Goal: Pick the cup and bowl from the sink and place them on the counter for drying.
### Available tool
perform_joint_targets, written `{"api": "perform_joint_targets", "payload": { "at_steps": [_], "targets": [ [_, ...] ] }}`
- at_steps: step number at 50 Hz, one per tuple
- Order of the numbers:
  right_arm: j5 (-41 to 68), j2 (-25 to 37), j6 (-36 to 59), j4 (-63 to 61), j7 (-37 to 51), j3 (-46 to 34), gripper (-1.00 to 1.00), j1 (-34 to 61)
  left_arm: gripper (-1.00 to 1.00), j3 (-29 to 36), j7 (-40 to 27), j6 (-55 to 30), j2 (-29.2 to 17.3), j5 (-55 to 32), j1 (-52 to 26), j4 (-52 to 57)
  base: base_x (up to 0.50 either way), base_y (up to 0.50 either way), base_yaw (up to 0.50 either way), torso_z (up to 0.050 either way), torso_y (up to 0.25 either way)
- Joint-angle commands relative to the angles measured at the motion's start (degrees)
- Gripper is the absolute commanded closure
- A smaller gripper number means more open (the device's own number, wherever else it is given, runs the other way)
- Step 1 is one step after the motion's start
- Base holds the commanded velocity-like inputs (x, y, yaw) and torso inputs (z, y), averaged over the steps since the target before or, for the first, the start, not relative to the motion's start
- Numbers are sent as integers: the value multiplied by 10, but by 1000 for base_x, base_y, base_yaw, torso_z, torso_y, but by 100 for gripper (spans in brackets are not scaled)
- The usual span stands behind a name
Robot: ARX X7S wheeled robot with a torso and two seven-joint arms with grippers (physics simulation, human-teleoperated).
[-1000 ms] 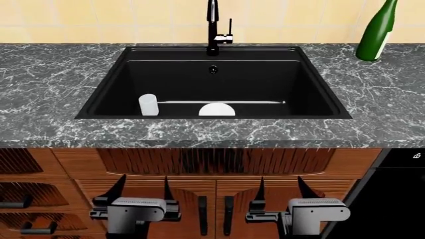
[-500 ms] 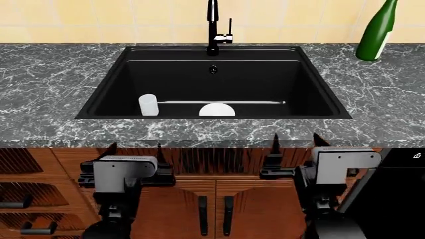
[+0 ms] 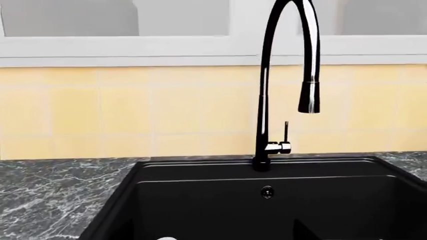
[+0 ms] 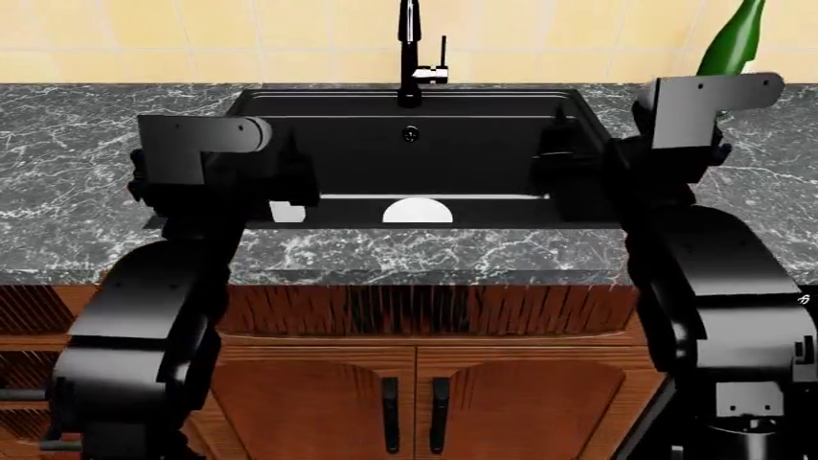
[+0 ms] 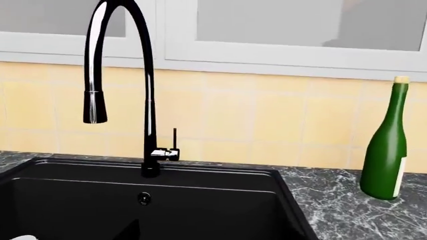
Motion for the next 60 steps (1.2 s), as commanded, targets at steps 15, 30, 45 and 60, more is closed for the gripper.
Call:
{"api": "perform_joint_targets", "payload": {
  "at_steps": [15,30,45,60],
  "targets": [
    [2,21,23,178,-56,-31,-100,140,-100,-13,3,-143,-8,-39,-154,-125,0,0,0,30,0],
    [-1,51,38,301,-127,-76,-100,255,-100,16,16,-194,-16,-35,-307,-294,244,0,0,0,0],
    [32,67,134,241,-144,-60,-100,238,-100,34,16,-178,-20,-28,-333,-350,500,0,0,0,1],
    [40,63,156,230,-141,-60,-100,244,-100,41,19,-167,-27,-29,-328,-359,409,0,0,0,2]
  ]
}}
